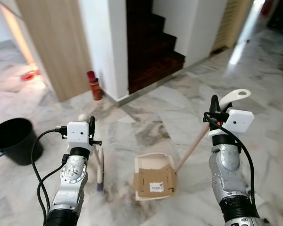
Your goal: Sweep floor
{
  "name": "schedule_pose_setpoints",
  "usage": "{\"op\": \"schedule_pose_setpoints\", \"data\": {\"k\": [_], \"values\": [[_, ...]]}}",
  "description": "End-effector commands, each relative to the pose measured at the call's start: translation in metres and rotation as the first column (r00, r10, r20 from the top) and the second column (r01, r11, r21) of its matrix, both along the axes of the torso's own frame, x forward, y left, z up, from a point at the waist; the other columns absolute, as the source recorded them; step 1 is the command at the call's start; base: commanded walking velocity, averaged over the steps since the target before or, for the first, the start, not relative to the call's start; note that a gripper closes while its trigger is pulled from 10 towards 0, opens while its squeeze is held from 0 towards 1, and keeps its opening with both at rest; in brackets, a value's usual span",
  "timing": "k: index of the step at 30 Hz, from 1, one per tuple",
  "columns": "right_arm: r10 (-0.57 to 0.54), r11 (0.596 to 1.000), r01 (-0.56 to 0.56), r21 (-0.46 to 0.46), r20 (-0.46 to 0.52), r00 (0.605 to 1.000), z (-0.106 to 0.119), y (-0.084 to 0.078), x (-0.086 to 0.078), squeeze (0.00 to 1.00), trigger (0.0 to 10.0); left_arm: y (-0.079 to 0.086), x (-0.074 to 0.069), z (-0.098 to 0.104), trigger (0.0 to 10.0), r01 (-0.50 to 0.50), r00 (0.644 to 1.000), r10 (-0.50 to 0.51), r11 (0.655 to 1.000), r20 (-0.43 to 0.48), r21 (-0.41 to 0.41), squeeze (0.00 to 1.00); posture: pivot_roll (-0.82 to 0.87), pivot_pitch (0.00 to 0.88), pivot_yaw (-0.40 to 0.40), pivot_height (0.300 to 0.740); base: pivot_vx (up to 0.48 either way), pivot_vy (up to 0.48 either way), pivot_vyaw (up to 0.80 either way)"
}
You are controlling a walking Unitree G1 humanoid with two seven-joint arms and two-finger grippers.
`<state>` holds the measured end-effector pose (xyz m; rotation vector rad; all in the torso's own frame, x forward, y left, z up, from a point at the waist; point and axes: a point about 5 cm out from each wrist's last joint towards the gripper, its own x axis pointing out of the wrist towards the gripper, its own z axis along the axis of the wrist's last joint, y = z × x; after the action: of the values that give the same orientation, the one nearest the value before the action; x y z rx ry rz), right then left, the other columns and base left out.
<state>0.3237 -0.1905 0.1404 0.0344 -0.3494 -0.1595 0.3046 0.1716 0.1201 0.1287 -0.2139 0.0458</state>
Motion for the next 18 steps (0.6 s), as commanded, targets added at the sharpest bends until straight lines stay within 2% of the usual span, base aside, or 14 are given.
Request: {"op": "schedule_pose_setpoints", "data": {"k": [1,18], "values": [[-0.001,1.0,0.001,0.0,0.057,0.998,0.0137,-0.0015,0.0017,0.0,10.0,-0.0033,-0.0004,0.0119,10.0,0.015,0.999,-0.015,1.0,0.05,0.0,0.0,0.11,0.018,-0.012,0.74,0.0,0.0,0.71],[0.013,1.0,-0.013,-0.006,0.056,0.998,0.0161,-0.0021,0.0057,0.0,10.0,-0.0117,0.0013,0.0125,10.0,0.044,0.998,-0.044,0.999,0.04,-0.001,0.0,0.1,0.008,-0.021,0.74,0.0,0.0,0.71]]}}
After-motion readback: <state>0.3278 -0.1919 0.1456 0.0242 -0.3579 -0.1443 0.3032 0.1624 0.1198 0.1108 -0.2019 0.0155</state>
